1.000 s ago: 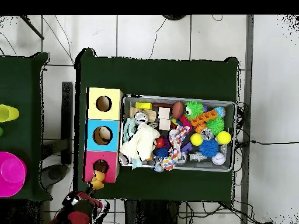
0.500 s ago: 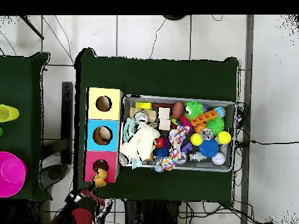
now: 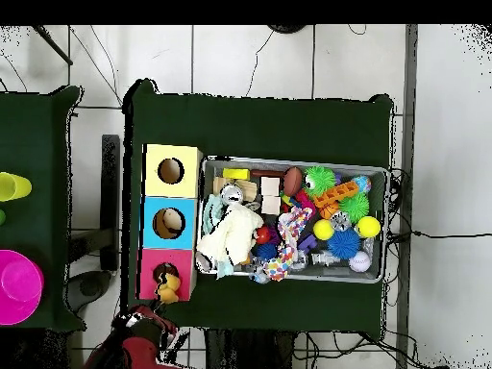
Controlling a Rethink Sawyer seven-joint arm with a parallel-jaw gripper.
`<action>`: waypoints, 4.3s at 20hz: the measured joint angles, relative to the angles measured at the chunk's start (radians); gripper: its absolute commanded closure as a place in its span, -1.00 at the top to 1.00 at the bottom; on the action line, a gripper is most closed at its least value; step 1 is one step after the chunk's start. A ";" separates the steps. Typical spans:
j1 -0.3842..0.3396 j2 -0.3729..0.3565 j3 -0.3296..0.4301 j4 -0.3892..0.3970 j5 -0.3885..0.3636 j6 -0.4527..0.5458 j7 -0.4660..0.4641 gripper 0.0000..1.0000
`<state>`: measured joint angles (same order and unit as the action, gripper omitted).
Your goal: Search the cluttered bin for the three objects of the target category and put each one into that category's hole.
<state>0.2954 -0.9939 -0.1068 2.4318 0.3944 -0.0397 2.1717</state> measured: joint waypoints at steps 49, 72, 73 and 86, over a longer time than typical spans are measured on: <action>-0.005 0.023 -0.002 -0.110 0.029 0.005 0.000 -1.00; 0.055 -0.004 -0.014 -0.095 0.029 0.005 0.000 -1.00; 0.052 -0.005 -0.014 -0.093 0.029 0.005 0.000 -1.00; -0.064 -0.005 -0.007 -0.040 -0.011 0.005 0.000 -1.00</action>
<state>0.2313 -0.9985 -0.1138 2.3921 0.3835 -0.0345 2.1717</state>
